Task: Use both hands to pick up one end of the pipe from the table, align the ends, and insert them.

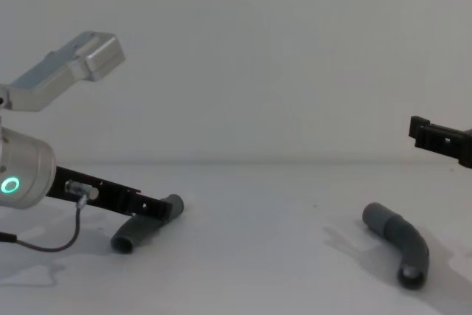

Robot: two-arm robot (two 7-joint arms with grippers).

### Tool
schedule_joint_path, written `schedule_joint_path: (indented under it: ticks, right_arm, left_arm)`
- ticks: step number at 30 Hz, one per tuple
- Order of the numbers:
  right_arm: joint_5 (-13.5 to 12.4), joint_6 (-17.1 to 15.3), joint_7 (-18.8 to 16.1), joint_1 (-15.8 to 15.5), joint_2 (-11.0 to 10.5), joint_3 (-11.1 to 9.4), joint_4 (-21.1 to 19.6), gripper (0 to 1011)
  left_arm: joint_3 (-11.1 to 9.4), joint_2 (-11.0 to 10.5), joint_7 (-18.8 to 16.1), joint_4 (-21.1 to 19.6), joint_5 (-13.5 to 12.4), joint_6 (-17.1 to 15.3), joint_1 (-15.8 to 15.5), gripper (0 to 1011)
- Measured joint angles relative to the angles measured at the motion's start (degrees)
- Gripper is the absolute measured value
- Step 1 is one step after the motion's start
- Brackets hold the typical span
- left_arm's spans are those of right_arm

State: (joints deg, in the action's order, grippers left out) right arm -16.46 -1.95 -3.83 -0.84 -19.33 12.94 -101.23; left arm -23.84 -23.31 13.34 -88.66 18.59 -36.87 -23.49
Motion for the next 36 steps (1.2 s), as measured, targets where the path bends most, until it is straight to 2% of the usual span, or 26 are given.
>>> schedule_joint_path:
  ticks: [18,36]
  right_arm:
    - [0.0,0.0,0.0,0.0,0.0,0.0,0.0,1002]
    - [0.0,0.0,0.0,0.0,0.0,0.0,0.0,1002]
  left_arm:
    - [-2.8,1.3,5.0,6.1,-1.0,-0.3,-5.0,1000]
    - [-3.7,2.6,6.8,8.5,-1.8,-1.7,-6.9,1000]
